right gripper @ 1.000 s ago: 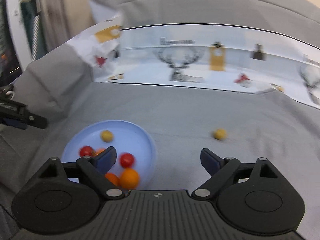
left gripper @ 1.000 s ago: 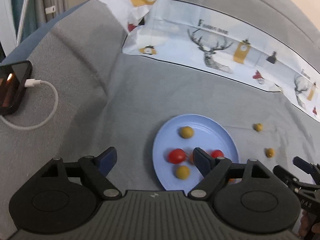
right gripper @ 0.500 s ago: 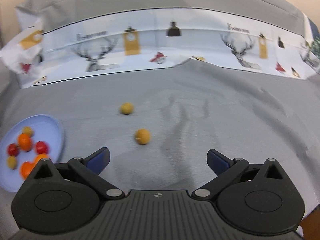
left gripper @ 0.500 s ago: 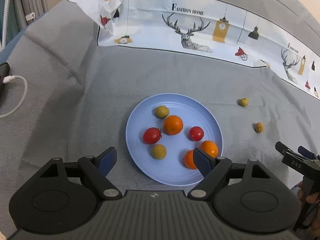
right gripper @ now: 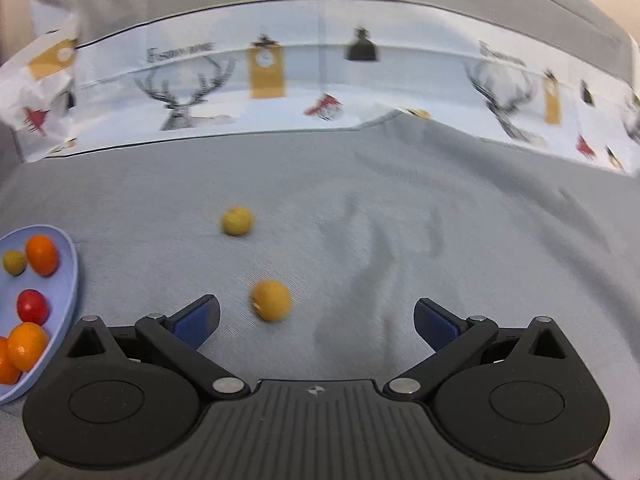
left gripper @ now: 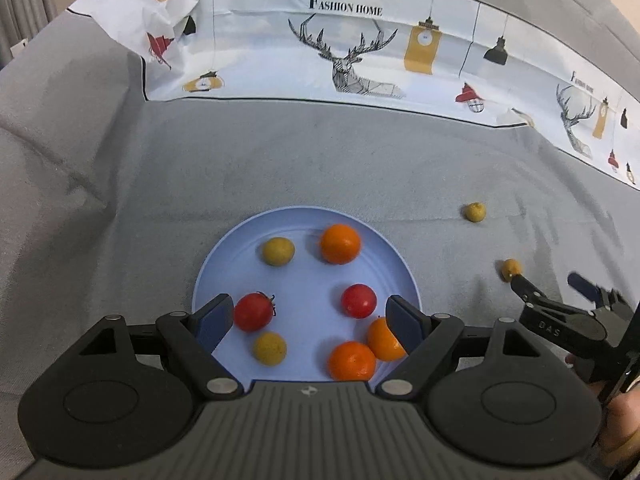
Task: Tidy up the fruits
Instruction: 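Move the open right tool to a yellow fruit while the left tool withdraws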
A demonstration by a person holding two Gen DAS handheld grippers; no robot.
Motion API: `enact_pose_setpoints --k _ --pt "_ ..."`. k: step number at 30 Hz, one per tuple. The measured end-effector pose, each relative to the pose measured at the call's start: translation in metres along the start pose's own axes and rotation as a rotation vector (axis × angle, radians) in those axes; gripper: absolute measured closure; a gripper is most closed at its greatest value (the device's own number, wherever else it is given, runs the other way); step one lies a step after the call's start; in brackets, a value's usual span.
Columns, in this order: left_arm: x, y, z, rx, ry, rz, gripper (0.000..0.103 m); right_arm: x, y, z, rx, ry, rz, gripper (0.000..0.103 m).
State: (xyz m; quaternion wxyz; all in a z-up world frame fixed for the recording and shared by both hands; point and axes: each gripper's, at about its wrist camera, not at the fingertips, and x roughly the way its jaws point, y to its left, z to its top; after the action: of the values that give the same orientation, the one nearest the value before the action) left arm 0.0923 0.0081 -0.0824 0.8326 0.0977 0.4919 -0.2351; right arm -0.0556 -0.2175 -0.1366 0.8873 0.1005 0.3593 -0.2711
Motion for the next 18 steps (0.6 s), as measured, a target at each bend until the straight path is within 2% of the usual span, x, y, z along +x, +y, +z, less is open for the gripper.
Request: enact_pose_setpoints --k 5,9,12,14,15,18 --pt "0.004 0.016 0.000 -0.032 0.008 0.043 0.016 0.023 0.007 0.003 -0.065 -0.015 0.005 0.001" --pt "0.005 0.040 0.004 -0.079 0.004 0.096 0.016 0.040 -0.004 0.000 -0.012 0.015 -0.016 0.001" --pt "0.007 0.051 0.019 -0.104 -0.010 0.111 0.016 0.041 -0.017 0.000 0.066 0.000 -0.023 0.001" --pt "0.010 0.052 0.032 -0.115 -0.024 0.108 0.009 0.039 -0.017 -0.001 0.061 0.001 -0.023 0.001" --pt "0.012 0.050 0.036 -0.124 -0.033 0.104 0.000 0.038 -0.016 -0.003 0.055 0.005 -0.022 0.001" --pt "0.018 0.036 0.049 -0.120 -0.069 0.080 0.000 0.037 -0.011 -0.010 0.035 0.016 -0.001 0.001"
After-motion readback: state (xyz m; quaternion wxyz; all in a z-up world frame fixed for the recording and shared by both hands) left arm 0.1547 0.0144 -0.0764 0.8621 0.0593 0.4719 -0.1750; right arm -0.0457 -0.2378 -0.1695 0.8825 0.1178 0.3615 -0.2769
